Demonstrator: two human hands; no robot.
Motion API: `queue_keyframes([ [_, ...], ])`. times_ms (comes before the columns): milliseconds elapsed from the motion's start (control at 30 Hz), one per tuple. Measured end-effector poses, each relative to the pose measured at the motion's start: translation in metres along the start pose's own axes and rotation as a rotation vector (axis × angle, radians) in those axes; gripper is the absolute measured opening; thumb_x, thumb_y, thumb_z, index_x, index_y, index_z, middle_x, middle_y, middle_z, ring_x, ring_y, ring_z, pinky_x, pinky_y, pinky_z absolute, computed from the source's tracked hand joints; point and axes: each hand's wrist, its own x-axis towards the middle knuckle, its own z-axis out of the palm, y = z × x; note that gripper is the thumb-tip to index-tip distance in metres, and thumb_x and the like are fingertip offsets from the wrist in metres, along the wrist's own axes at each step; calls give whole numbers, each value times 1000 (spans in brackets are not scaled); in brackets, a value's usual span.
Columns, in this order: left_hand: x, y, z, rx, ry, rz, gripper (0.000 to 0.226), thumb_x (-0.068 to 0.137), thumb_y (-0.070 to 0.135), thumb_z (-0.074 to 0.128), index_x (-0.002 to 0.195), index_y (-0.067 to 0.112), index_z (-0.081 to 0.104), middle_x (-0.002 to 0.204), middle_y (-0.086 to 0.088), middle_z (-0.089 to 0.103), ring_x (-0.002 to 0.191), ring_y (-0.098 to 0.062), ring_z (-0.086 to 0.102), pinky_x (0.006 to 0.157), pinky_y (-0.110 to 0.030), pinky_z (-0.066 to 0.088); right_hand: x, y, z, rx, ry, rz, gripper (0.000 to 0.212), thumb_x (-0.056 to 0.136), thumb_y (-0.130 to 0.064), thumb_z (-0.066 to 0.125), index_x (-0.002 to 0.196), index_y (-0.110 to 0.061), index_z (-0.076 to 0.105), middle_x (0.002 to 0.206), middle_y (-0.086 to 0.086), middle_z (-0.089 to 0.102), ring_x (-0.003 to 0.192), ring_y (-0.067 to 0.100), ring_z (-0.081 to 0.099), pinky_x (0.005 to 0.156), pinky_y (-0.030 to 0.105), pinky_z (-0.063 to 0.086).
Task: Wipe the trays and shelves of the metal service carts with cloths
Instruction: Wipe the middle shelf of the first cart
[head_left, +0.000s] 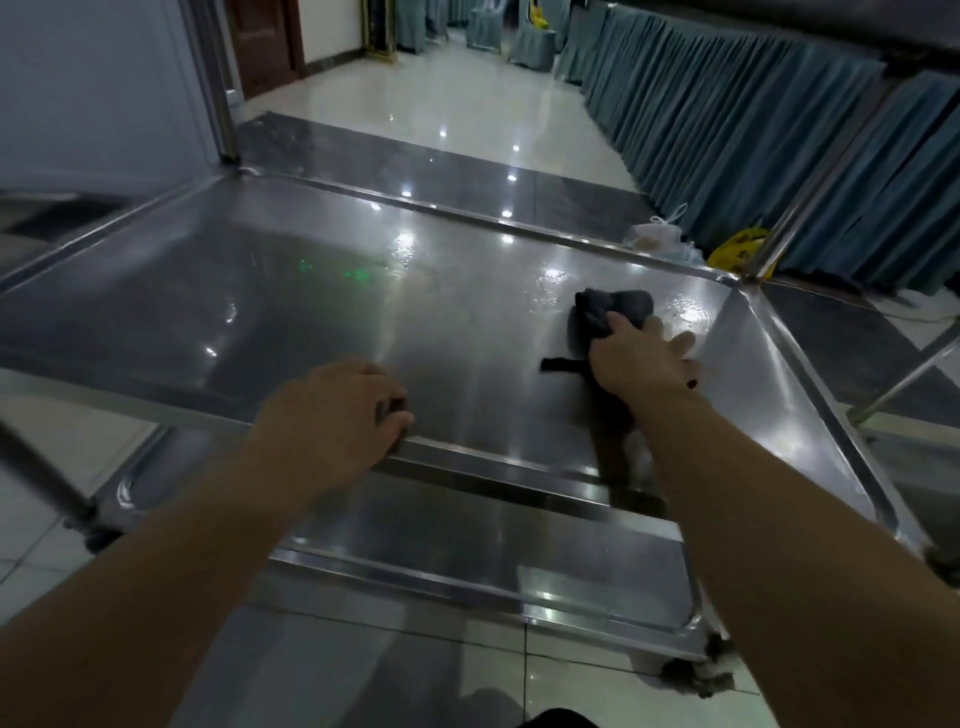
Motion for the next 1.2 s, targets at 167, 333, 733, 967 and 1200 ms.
queue_keyframes([
  [167, -7, -20, -5, -37, 53, -54, 27, 83, 43, 59, 104, 28, 69, 117, 8, 62, 105, -20, 60, 88, -40, 50, -46, -99, 25, -40, 6, -508, 45, 90, -48, 35, 135, -49, 32, 147, 0, 30, 123, 38, 26, 93, 52, 27],
  [333, -23, -31, -10, -49, 121, -56, 24, 84, 40, 60, 98, 24, 71, 111, 5, 64, 101, -21, 61, 83, -36, 51, -40, -102, 21, -7, -65, -592, 47, 88, -53, 39, 134, -54, 32, 147, -9, 33, 122, 35, 30, 93, 46, 23],
  [733, -40, -69, -33, -23, 178, -34, 40, 80, 43, 49, 84, 12, 74, 90, -8, 70, 84, -30, 66, 74, -41, 53, -68, -110, 30, -111, -2, -361, 49, 90, -60, 29, 138, -50, 23, 151, 1, 22, 127, 39, 29, 96, 58, 23],
  [967, -45, -84, -32, 18, 17, -9, 39, 93, 42, 44, 105, 13, 68, 117, -6, 63, 103, -29, 59, 94, -42, 42, -135, -128, 31, -107, 27, -573, 47, 93, -55, 37, 139, -47, 30, 148, 0, 30, 121, 40, 37, 98, 51, 31],
  [1200, -84, -68, -83, -55, -321, -141, 34, 93, 37, 46, 119, 20, 58, 129, 1, 51, 119, -20, 47, 97, -39, 43, -177, -133, 0, -359, -178, -501, 41, 97, -39, 36, 137, -32, 32, 139, 9, 34, 111, 35, 47, 78, 41, 35],
])
